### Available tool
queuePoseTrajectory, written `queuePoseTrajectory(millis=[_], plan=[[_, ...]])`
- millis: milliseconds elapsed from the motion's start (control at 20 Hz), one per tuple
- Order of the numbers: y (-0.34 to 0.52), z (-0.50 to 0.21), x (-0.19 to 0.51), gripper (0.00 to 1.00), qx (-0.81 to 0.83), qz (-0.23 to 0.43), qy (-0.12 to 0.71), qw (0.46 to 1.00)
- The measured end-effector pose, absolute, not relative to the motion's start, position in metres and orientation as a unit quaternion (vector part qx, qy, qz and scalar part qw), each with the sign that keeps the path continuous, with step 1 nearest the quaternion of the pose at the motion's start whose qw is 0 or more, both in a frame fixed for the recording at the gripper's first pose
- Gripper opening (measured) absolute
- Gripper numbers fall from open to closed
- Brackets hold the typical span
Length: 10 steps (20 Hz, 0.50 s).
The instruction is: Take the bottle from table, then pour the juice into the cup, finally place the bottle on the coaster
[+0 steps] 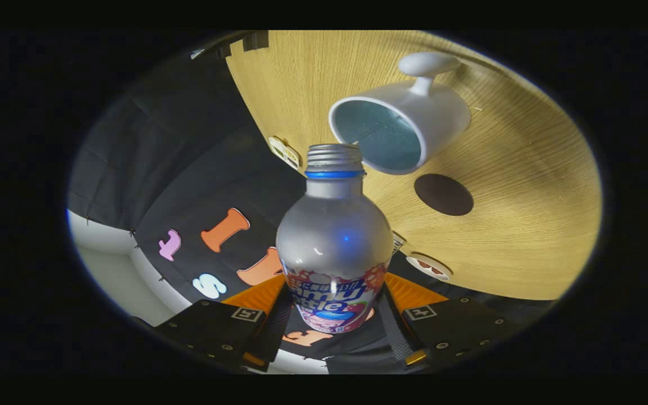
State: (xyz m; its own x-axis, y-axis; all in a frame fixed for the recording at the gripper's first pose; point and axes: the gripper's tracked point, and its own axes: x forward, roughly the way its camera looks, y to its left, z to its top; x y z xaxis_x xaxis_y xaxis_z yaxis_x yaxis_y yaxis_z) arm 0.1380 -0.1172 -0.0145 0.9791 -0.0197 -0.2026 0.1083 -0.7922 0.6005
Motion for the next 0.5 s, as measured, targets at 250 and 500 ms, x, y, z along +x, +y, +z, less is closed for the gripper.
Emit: queuePoseTrajectory(millis=[250,500], plan=[[-0.1164,-0.0133,0.137,0.76,0.944,-0.096,0.023,0.315],[-0.1162,-0.0135,0.1376,0.76,0.943,-0.097,0.023,0.317]])
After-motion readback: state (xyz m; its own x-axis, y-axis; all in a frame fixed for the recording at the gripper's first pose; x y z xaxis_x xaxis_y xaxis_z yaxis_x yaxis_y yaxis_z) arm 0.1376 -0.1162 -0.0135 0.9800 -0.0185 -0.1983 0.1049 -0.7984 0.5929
